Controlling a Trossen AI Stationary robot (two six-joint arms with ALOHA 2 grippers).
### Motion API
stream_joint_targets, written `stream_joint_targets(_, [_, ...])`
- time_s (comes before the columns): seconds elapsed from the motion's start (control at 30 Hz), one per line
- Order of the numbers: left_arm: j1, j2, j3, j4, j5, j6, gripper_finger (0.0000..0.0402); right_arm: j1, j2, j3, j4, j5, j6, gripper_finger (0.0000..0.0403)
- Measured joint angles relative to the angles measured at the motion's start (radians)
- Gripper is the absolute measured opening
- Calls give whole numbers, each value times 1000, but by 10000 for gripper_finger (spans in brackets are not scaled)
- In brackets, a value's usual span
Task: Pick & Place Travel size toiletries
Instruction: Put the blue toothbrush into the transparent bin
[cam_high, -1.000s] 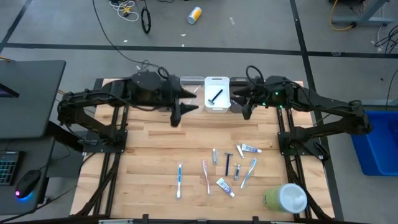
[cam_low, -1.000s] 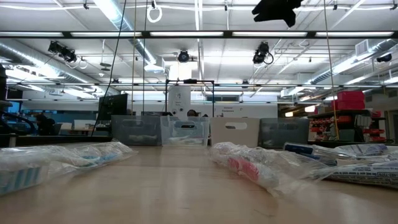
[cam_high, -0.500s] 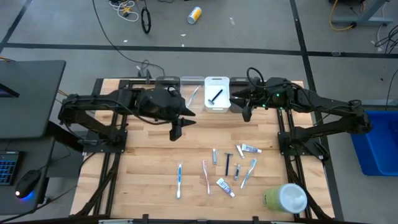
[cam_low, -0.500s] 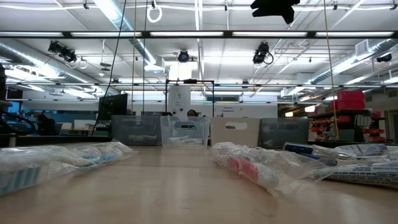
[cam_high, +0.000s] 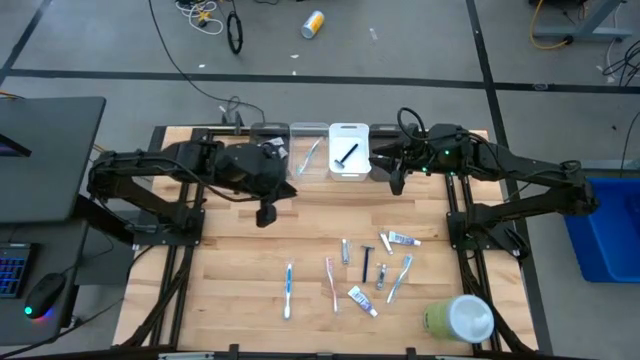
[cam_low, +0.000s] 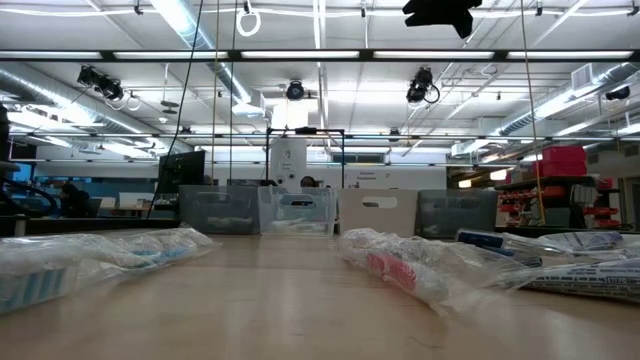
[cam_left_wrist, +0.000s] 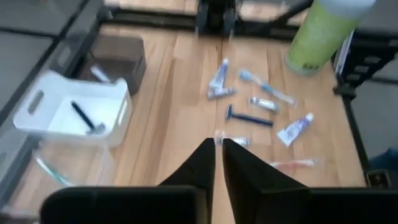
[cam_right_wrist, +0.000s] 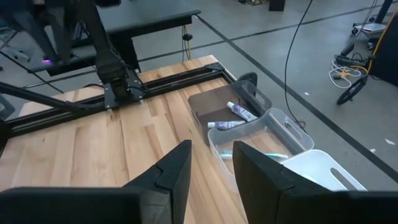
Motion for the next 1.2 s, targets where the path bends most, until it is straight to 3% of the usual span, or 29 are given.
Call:
stream_joint_targets(0.37, [-11,1,-16,11,-37,12,6,0,0,0,0,1,0,122])
stream_joint_targets(0.9, [-95,4,-452,389,87,-118,4,0,0,0,-8,1,0,119])
stream_joint_targets(1.2, [-105,4,-497,434,153,-135,3,0,0,0,-23,20,-6,117])
